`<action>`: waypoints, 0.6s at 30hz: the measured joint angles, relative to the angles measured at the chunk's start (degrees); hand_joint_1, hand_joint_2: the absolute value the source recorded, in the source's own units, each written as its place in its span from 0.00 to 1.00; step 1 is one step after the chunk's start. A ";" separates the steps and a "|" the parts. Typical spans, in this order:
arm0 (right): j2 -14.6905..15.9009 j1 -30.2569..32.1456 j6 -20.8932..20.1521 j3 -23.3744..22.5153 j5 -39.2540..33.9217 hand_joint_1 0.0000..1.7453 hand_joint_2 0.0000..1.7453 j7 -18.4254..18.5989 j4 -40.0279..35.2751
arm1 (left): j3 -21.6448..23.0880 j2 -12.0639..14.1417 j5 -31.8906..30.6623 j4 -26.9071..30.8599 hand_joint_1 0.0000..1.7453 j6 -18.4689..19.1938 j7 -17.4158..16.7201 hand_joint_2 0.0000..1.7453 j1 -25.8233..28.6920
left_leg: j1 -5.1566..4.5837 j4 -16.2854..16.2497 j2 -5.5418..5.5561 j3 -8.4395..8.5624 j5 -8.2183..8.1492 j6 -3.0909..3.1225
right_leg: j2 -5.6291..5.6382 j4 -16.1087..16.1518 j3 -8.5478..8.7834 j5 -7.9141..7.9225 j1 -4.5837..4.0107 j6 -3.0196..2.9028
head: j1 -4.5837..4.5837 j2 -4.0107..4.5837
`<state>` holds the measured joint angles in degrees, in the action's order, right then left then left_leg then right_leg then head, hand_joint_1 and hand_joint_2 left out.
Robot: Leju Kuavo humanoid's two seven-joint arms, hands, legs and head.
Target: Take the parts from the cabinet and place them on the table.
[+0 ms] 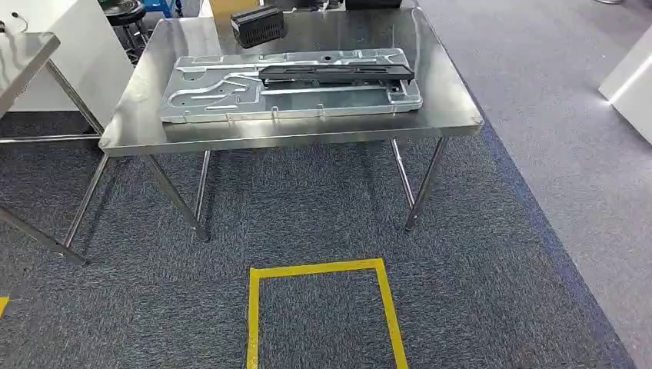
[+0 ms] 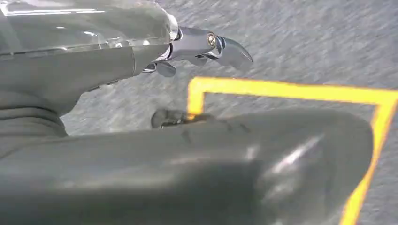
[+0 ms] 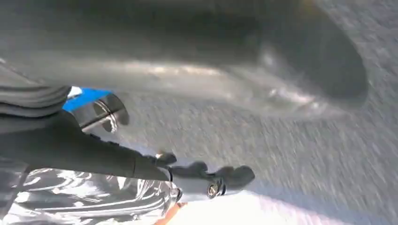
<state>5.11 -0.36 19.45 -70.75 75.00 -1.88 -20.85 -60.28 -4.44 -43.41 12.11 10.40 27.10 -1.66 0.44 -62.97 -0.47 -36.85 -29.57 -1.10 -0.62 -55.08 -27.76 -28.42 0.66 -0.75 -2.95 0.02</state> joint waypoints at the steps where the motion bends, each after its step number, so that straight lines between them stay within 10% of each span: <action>1: -0.74 0.00 -0.66 0.00 1.14 0.00 0.00 0.46 0.70 | 0.00 -0.20 -0.35 -0.02 0.00 0.00 -0.13 0.00 0.01 | 0.01 -4.38 0.00 -1.13 -3.53 -0.20 | -0.01 -0.06 -0.89 0.66 -0.11 -0.09 | 0.02 0.00; 3: -2.33 -0.01 -1.68 0.02 2.80 0.00 0.00 1.05 2.06 | 0.00 -0.65 -0.76 -0.02 0.00 0.02 -0.41 0.00 0.06 | 0.01 -11.68 0.00 -2.13 -6.29 -0.36 | -0.06 -0.41 -2.86 1.90 -0.36 -0.14 | 0.00 0.00; 5: -3.67 -0.09 -2.80 0.33 4.11 0.00 0.00 1.22 3.32 | 0.00 -0.85 -0.98 -0.02 0.00 0.02 -0.46 0.00 0.12 | -0.04 -10.75 0.00 0.63 -2.90 -0.16 | -0.08 -1.06 -4.82 2.94 -0.47 -0.10 | 0.00 0.00; 7: -4.76 -0.15 -4.89 0.83 5.09 0.00 0.00 0.55 4.17 | 0.00 -0.87 -1.16 -0.02 0.00 0.15 -0.39 0.00 0.02 | -0.18 -1.44 0.02 7.91 0.62 0.45 | -0.02 -1.87 -6.58 3.78 -0.52 0.12 | 0.00 0.00; 9: -5.48 -0.36 -6.18 1.22 5.26 0.00 0.00 -0.15 4.76 | -0.02 -0.87 -1.18 -0.02 0.00 0.15 -0.30 0.00 -0.23 | -0.57 8.26 0.01 13.92 -2.24 1.12 | 0.03 -2.46 -7.32 4.58 -0.80 0.64 | 0.00 0.00; 13: -6.01 -0.56 -7.86 1.68 6.07 0.00 0.00 -0.77 5.57 | 0.00 -1.04 -1.83 -0.04 0.00 0.18 -0.37 0.00 -0.09 | -0.27 8.69 -0.17 12.37 -0.66 2.65 | -0.07 -2.38 -7.73 6.16 -0.49 2.10 | 0.02 0.00; 17: -6.20 -0.61 -10.47 1.99 6.38 0.00 0.00 -0.79 6.05 | -0.02 -1.16 -2.23 -0.04 0.00 0.37 -1.90 0.00 -0.13 | -0.45 8.62 -0.32 9.50 1.40 3.48 | 0.45 -15.03 -11.68 -5.64 -0.02 3.03 | 0.00 0.00; 18: -6.25 -0.63 -11.25 2.08 6.46 0.00 0.00 -0.72 6.20 | -0.02 -1.16 -2.45 -0.04 0.00 0.44 -2.62 0.00 -0.12 | -0.46 8.49 -0.34 8.65 1.97 3.40 | 0.45 -18.75 -12.40 -6.23 0.10 3.27 | 0.00 0.00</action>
<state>-1.14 -0.99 8.20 -68.68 81.46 -2.60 -14.65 -60.30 -5.60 -45.86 12.07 10.84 24.48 -1.78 -0.02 -54.48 -0.81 -28.20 -27.60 2.30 -0.18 -73.83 -40.17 -34.65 0.76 2.52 -2.95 0.02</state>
